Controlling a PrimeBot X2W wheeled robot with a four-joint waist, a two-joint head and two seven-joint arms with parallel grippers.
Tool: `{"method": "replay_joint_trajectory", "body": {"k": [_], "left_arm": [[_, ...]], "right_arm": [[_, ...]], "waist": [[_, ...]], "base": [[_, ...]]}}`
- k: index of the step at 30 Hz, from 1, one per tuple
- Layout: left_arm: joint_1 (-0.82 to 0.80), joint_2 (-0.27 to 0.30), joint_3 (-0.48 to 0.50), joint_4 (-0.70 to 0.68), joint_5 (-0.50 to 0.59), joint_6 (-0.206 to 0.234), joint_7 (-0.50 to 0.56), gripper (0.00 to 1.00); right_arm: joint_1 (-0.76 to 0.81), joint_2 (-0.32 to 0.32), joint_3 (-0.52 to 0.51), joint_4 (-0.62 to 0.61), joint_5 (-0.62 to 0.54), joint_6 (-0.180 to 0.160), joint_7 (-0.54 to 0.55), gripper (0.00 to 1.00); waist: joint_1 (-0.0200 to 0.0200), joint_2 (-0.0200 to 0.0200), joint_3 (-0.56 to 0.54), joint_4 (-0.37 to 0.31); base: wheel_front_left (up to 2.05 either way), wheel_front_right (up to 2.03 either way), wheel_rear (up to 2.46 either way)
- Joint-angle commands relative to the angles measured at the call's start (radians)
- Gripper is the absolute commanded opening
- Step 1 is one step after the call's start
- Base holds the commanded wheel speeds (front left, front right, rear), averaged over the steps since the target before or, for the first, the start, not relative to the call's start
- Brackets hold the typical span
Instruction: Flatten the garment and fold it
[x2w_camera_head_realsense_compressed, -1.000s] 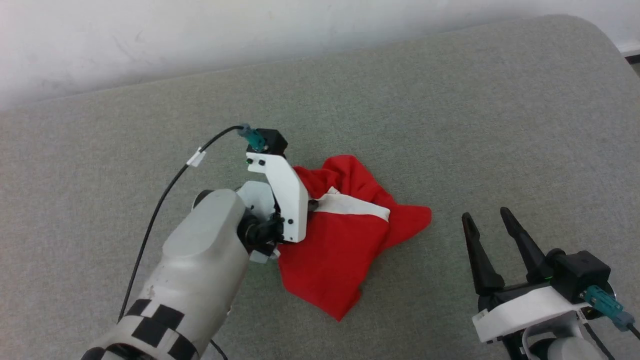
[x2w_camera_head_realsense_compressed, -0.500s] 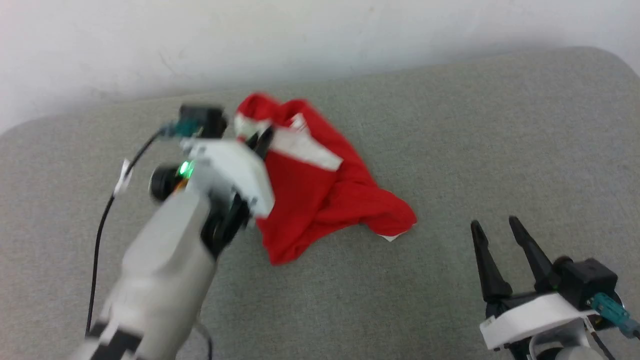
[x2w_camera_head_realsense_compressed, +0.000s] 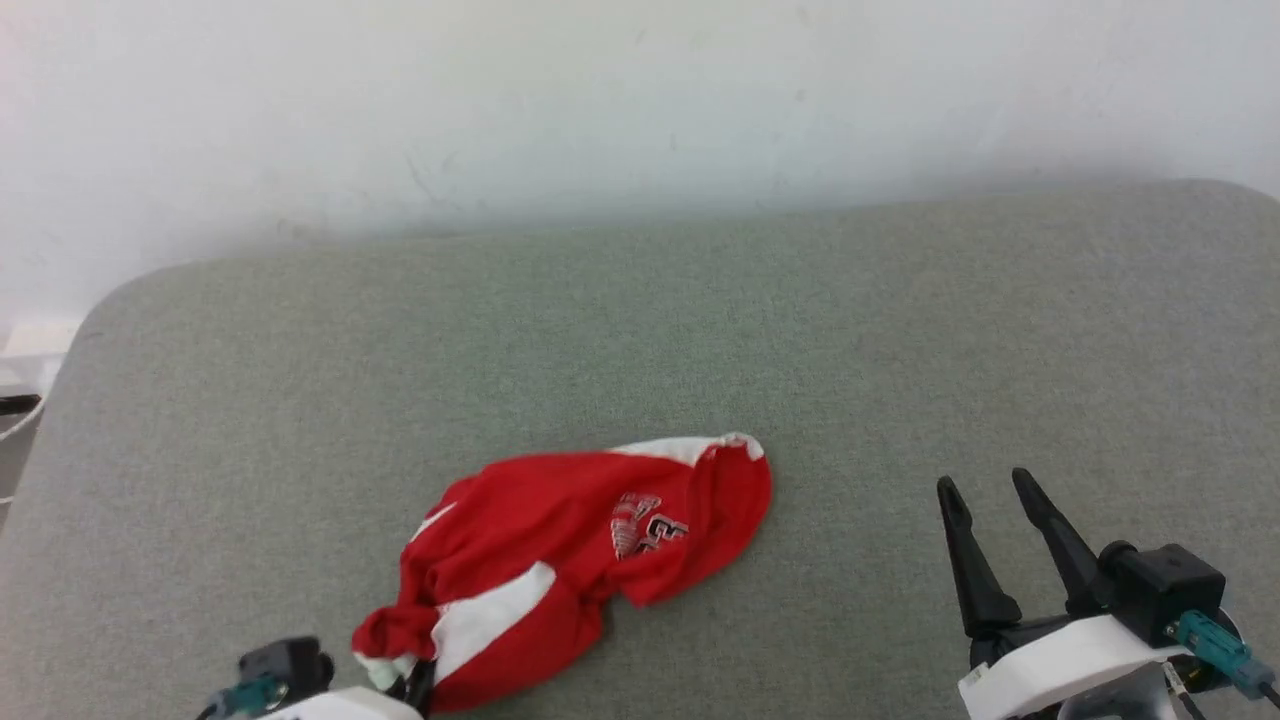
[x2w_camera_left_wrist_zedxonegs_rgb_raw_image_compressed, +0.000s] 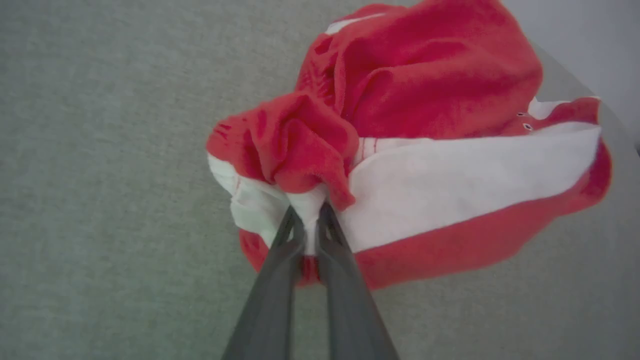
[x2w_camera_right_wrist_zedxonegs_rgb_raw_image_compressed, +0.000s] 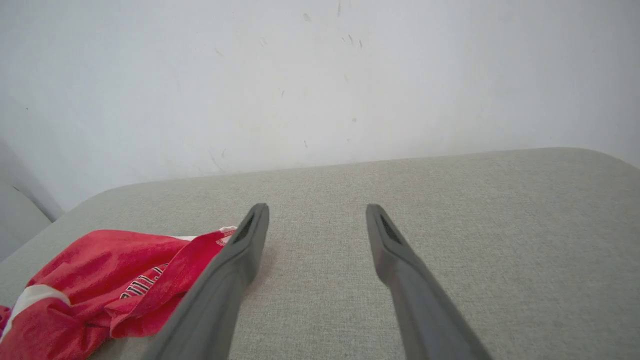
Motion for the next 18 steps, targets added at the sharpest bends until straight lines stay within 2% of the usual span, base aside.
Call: {"method": "replay_joint_trajectory", "body": {"k": [1,5,8,11,15,16,18], "left_arm": [[0.017,0.011,0.016,-0.029,0.0,0.02,-0.013,1.0],[0.026,0.026,0.062,-0.119,0.041,0.069,-0.094,1.0],[-0.003,0.049,0.074,-0.161,0.07,0.074,-0.117,1.0],[-0.068,0.077,0.048,-0.174,0.091,0.054,-0.072,1.0],[-0.15,0.115,-0.03,-0.141,0.102,0.015,0.071,1.0],[-0.15,0.115,-0.03,-0.141,0.102,0.015,0.071,1.0],[-0.166,0.129,-0.063,-0.128,0.095,-0.003,0.14,1.0]], "right_arm": [[0.009,0.002,0.001,-0.007,-0.005,-0.001,0.003,1.0],[0.014,0.002,0.0,-0.01,-0.004,-0.001,0.005,1.0],[0.018,0.002,0.001,-0.011,-0.004,-0.001,0.008,1.0],[0.017,0.002,-0.001,-0.013,-0.003,-0.001,0.012,1.0],[0.007,0.002,0.01,-0.014,-0.005,-0.001,0.016,1.0],[0.007,0.002,0.01,-0.014,-0.005,-0.001,0.016,1.0],[0.009,0.002,0.008,-0.011,-0.003,-0.001,0.016,1.0]], "waist": [[0.0003,0.0,-0.007,0.008],[0.0003,0.0,-0.01,0.013],[0.0003,0.0,-0.013,0.014],[0.0003,0.0,-0.014,0.014],[0.0003,0.0,-0.015,-0.005],[0.0003,0.0,-0.015,-0.005],[0.0003,0.0,-0.021,-0.016]], "base": [[0.0,0.0,0.0],[0.0,0.0,0.0],[0.0,0.0,0.0],[0.0,0.0,0.0],[0.0,0.0,0.0],[0.0,0.0,0.0],[0.0,0.0,0.0]]}}
